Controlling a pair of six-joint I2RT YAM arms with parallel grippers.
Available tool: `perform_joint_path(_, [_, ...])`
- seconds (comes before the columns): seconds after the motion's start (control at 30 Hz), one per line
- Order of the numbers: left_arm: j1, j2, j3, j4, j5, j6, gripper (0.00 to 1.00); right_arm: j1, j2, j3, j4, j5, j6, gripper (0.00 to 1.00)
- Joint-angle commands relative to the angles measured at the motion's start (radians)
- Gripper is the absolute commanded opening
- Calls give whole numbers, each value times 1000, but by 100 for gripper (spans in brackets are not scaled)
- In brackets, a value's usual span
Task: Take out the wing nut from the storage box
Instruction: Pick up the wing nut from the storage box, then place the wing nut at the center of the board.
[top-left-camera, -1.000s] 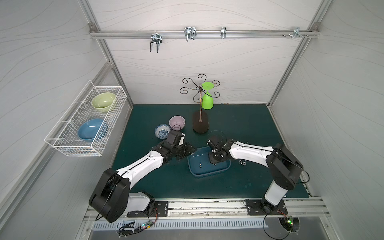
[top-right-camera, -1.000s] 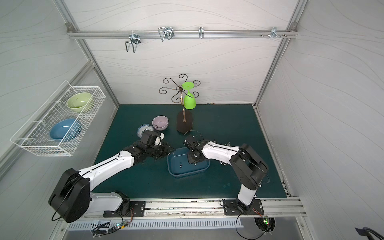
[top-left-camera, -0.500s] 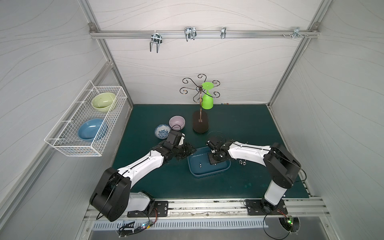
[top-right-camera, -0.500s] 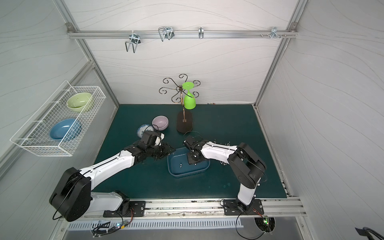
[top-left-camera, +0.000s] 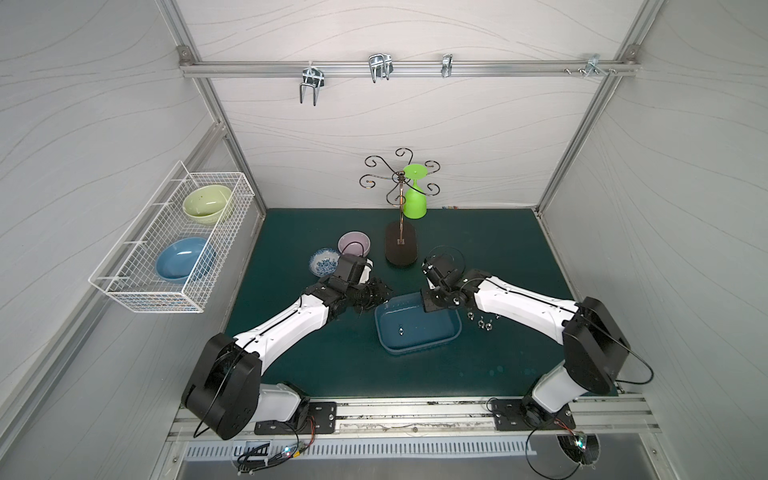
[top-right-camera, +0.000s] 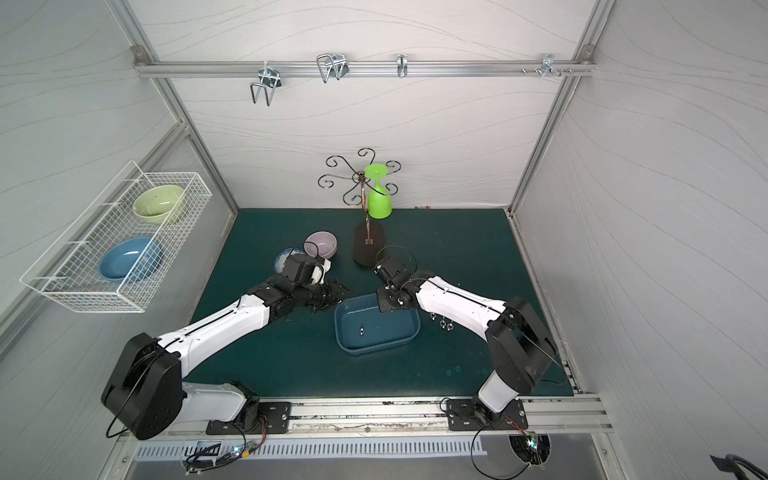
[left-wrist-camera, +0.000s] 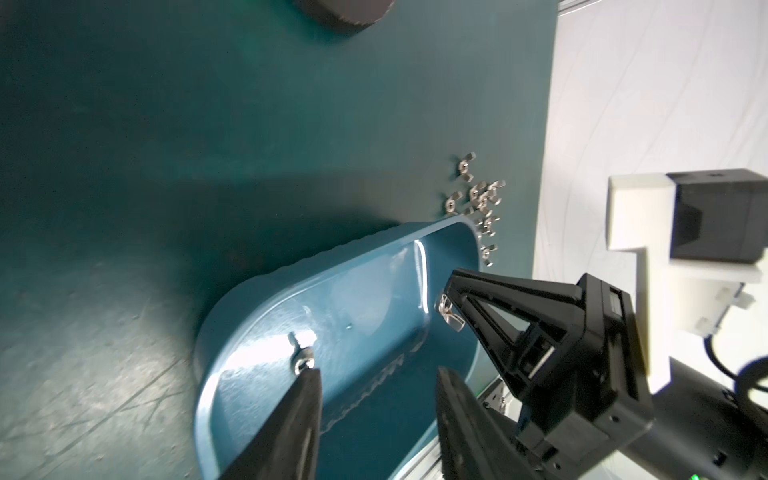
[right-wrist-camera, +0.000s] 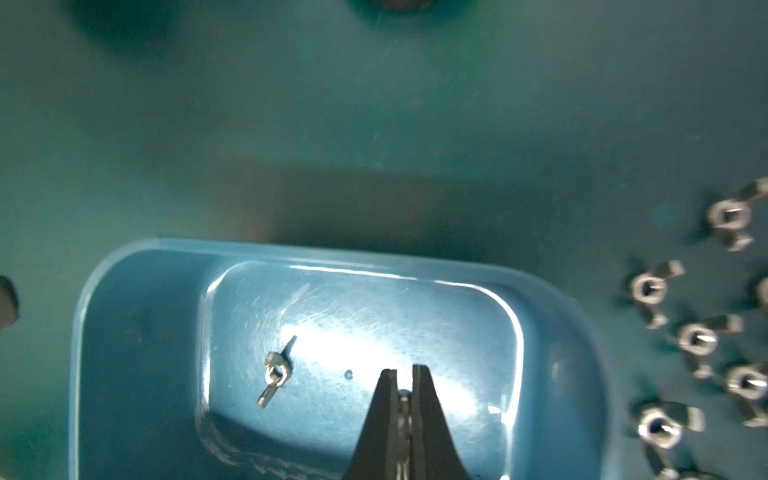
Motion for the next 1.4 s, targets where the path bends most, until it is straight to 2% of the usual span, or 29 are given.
perform_joint_path(0.0, [-7, 35, 77, 17, 22, 11, 48, -62, -47, 28, -46, 24, -43, 0])
perform_joint_path(0.37, [-129, 252, 335, 4, 52, 49, 47, -340, 19, 64, -11, 75, -32, 0])
perform_joint_path(0.5, [-148, 290, 351, 14, 44, 23, 47, -418, 94, 108, -16, 47, -31, 0])
perform_joint_path(0.83, [-170, 354, 363, 57, 66, 4, 47, -480, 284, 189, 48, 23, -34, 0])
perform_joint_path(0.97, [-171, 350, 345, 51, 68, 8, 47, -486, 362, 257, 9, 32, -46, 0])
perform_joint_path(1.37, [-171, 343, 311, 53, 71, 9, 47, -511, 402, 197, 40, 23, -45, 0])
